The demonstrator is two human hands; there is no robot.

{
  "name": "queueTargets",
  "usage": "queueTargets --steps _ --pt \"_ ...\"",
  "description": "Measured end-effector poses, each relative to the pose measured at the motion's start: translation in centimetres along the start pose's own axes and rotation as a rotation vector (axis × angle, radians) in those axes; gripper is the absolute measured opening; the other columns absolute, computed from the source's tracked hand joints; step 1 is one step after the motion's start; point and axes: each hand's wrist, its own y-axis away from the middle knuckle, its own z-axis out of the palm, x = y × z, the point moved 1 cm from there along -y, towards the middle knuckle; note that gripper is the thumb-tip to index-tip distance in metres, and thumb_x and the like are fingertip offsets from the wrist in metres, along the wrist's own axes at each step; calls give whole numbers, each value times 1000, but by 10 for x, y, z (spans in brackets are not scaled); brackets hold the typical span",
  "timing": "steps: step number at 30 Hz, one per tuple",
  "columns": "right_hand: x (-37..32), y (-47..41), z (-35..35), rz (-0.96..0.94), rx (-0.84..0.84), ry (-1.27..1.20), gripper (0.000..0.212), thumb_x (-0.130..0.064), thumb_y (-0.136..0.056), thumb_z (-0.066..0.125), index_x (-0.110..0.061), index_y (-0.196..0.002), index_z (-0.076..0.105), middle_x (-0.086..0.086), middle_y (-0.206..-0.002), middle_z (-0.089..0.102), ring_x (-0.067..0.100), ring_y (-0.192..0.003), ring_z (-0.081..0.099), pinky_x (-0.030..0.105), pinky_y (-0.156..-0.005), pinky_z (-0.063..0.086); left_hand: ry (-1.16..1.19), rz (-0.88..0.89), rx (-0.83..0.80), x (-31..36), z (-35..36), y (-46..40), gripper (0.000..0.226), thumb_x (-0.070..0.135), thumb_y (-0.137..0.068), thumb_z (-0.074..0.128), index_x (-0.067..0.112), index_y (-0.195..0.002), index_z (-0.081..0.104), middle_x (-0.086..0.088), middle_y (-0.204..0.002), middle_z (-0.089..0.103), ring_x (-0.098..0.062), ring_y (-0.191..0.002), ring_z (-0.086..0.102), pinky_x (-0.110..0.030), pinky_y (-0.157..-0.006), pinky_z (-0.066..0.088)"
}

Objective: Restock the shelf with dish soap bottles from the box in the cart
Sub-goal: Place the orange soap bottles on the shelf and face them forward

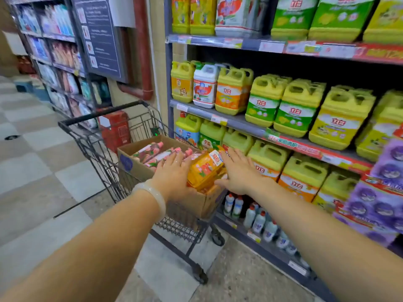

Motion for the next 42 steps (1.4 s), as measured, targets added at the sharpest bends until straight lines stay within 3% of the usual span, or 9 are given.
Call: queueTargets --steps 12,16,19,21,25,28,34,37,42 --pt "41 -176 67 163 -155 -249 92 -61 -88 46 -14 -152 0 11 -160 -4 28 -147 -3 40 -120 6 158 20 -262 -64 62 -177 100 62 -80 58 20 -152 3 -5 -160 2 -27 -147 4 -46 -118 13" --pt "49 -207 103 304 -188 -507 100 -67 -80 53 -14 -152 9 8 -158 14 28 -145 14 43 -118 18 287 20 -349 -72 77 -222 109 64 -76 61 12 -152 3 -10 -159 9 -27 -145 13 -39 -117 17" --pt "50 -222 134 502 -139 -788 92 -73 -66 61 -19 -137 35 4 -136 50 25 -128 46 43 -105 40 422 -2 -421 -70 87 -245 116 67 -71 65 9 -151 4 -12 -156 19 -28 -143 19 -38 -114 22" --pt "50 -229 152 591 -63 -981 65 -52 -73 72 -20 -120 42 -3 -116 58 18 -113 56 34 -97 46 500 -10 -436 -69 99 -256 125 79 -55 62 11 -149 17 -11 -148 36 -29 -137 33 -40 -111 32" --pt "40 -234 165 787 -32 -1339 64 -56 -73 69 -18 -119 48 -2 -117 63 12 -101 61 29 -81 52 500 -3 -443 -69 112 -276 105 72 -61 66 10 -140 36 -8 -137 46 -27 -129 41 -38 -106 37" --pt "32 -239 173 924 -30 -1622 25 -44 -87 60 -23 -101 57 -7 -91 65 10 -84 62 26 -69 52 508 -56 -496 -69 114 -291 101 71 -60 70 8 -134 42 -12 -133 50 -27 -123 48 -38 -101 42" --pt "26 -249 169 989 -14 -1829 22 -39 -89 61 -18 -89 60 -2 -72 63 10 -61 59 18 -45 47 527 -77 -567 -71 116 -300 105 73 -44 74 12 -126 49 -7 -125 56 -24 -113 56 -39 -94 49" --pt "22 -248 166 992 18 -1916 27 -34 -88 63 -12 -104 64 4 -87 71 15 -70 67 21 -50 53 619 -98 -581 -72 117 -298 108 73 -30 71 15 -120 53 -4 -117 61 -22 -106 59 -39 -91 51" --pt "19 -247 166 960 111 -1949 58 -34 -75 76 -13 -125 55 10 -109 71 28 -96 70 44 -83 56 964 -133 -583 -75 110 -290 44 29 -64 86 25 -97 58 4 -100 65 -15 -94 64 -30 -84 53"
